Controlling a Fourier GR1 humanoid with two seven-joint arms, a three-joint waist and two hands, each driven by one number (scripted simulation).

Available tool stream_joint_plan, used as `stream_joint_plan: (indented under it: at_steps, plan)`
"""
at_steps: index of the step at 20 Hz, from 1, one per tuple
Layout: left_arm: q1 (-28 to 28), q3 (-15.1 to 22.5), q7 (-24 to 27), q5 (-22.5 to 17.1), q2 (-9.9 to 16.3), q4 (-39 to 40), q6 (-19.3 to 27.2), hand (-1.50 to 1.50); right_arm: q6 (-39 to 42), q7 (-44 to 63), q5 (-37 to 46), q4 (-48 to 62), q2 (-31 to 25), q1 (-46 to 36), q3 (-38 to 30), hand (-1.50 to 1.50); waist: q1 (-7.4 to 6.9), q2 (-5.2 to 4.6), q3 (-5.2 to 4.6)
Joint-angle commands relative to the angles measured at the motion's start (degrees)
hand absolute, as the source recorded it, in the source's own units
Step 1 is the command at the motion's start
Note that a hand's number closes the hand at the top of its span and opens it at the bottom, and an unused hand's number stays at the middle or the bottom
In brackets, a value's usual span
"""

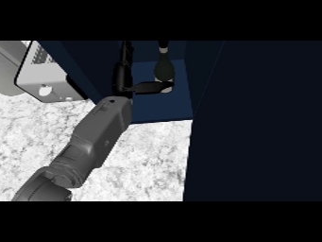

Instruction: Pick up the wine, place it into the cabinet and close the cabinet

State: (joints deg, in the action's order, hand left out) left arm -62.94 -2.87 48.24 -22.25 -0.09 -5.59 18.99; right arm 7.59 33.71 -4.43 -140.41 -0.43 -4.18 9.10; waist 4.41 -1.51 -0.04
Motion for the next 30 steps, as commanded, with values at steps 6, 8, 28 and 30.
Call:
stream_joint_plan:
  at_steps: [6,8,28,30]
  plan:
    - [1.01,-0.85,-0.07,-1.61,0.08,-0.69,-3.56,-1.50,-1.55,4.48,-0.90,-4.99,0.28,0.79,1.06,-1.50,-1.05,0.62,-0.04]
    - [1.13,-1.14,-0.71,-2.47,0.08,-0.41,-3.95,-1.50,-0.59,2.07,-1.95,-1.91,-0.37,-0.94,-0.97,-1.50,-1.17,0.51,-0.02]
    - [17.21,22.74,-2.51,-18.95,0.09,-21.73,-0.78,-1.50,-2.91,5.37,0.81,-5.01,-0.38,0.20,0.65,-1.50,-2.35,1.76,0.02]
    - [20.53,28.97,-2.89,-23.32,0.09,-27.81,4.89,-1.50,-2.83,4.15,1.10,-4.20,-0.16,-0.75,1.13,-1.50,-1.72,1.70,0.01]
